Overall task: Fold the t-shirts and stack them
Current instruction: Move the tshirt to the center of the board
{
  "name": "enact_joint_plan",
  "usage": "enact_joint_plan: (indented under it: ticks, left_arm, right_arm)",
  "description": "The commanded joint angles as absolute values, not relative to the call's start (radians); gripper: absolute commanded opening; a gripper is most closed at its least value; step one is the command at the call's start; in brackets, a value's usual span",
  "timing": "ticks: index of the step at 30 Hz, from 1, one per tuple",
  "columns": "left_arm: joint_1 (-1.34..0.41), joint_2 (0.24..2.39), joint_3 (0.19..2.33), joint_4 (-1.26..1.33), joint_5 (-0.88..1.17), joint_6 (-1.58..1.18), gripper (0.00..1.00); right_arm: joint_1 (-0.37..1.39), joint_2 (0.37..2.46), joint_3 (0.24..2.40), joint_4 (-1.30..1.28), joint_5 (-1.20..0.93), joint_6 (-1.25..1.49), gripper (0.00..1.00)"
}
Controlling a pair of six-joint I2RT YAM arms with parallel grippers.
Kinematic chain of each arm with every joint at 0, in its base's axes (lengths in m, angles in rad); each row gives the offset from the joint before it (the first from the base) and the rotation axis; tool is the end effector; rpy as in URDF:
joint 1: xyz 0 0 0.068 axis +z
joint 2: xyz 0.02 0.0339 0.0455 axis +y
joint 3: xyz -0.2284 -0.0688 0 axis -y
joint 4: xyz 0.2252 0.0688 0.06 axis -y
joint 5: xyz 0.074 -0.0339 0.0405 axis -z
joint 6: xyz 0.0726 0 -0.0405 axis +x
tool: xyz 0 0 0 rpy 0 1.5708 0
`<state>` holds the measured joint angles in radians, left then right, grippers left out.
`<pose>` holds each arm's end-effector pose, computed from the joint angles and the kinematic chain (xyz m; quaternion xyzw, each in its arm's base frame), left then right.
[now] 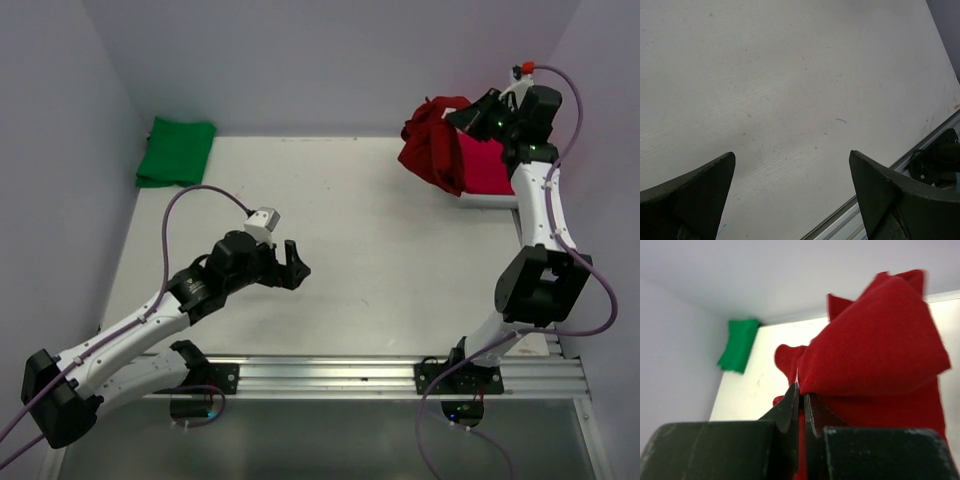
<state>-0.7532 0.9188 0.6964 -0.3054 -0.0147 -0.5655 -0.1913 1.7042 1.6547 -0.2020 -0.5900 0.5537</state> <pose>0.1765 -0.1640 0.2301 0.0776 0.8636 -0.3001 0.3976 0.4086 -0.0380 0.3552 0.1092 0.7691 0.3317 0.5354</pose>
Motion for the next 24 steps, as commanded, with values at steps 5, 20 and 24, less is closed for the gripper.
enact_joint_plan:
  ticks: [5, 20, 24]
  left_arm:
    - [-0.758, 0.842, 0.724, -0.317, -0.15, -0.569, 1.0]
    - [-0.756, 0.583, 0.888, -0.571, -0.609, -0.68, 1.0]
    - [-0.758, 0.532, 0.914, -0.63, -0.653, -0.689, 1.0]
  right_arm:
    - [-0.04, 1.531, 1.612, -0.204, -0.888, 0.522, 0.0]
    - [0.417, 1.434, 1.405, -0.376, -0.876, 0.427, 0.0]
    - [0.538, 1.486, 1.394, -0.378, -0.802, 0.405, 0.0]
